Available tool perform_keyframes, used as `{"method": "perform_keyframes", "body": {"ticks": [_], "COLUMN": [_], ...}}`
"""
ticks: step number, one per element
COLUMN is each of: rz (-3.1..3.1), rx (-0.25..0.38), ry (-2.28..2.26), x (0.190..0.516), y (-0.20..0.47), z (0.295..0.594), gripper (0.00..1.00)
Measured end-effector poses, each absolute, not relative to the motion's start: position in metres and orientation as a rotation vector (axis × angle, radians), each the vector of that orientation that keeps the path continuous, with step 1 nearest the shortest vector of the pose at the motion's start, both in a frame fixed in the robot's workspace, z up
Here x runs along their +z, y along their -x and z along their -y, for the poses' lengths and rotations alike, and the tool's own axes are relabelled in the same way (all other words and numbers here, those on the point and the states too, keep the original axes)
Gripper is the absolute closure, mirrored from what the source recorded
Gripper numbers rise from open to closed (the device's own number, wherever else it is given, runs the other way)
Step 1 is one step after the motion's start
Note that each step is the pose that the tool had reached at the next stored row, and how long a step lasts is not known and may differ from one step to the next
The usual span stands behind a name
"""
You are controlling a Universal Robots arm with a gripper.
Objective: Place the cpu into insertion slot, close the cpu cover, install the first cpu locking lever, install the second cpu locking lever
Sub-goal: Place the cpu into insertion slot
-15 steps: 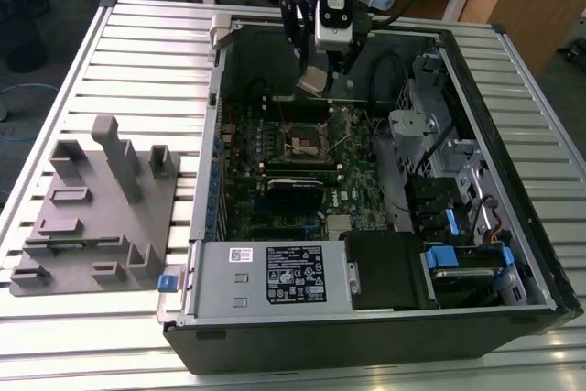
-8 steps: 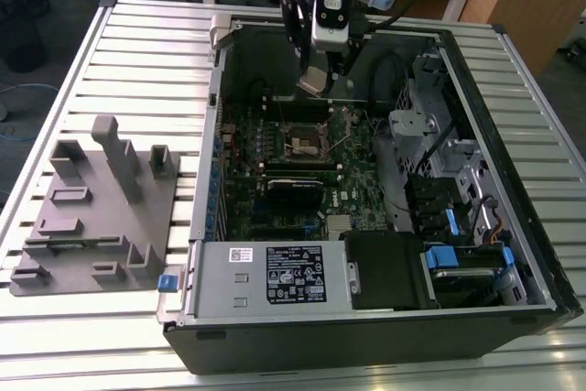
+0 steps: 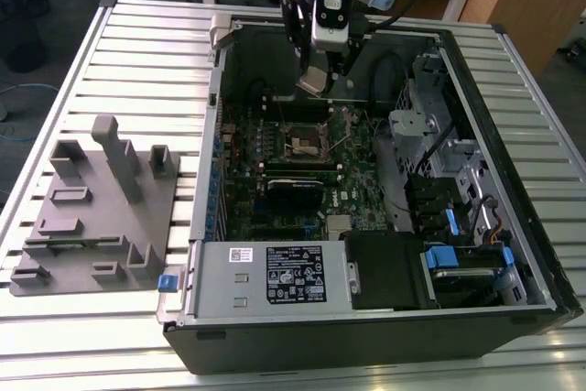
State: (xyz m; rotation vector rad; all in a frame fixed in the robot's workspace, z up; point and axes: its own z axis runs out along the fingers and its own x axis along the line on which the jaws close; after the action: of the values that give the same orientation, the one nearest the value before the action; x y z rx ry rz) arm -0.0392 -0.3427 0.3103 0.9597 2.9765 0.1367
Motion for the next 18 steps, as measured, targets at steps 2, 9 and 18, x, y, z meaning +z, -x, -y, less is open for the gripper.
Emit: {"method": "perform_keyframes", "body": {"ticks": [2,9,18], "rz": [-2.971,-2.906,-2.855], "rx": [0.137,0.135,0.134], "ry": [-0.974,-1.141,-1.254], "x": [0.3103,0.3092,0.3086], "y": [0.0392,0.0392,0.0392], "z": [0.3427,0.3427,0.3427], "gripper": [0.46,0.46,0.46]}}
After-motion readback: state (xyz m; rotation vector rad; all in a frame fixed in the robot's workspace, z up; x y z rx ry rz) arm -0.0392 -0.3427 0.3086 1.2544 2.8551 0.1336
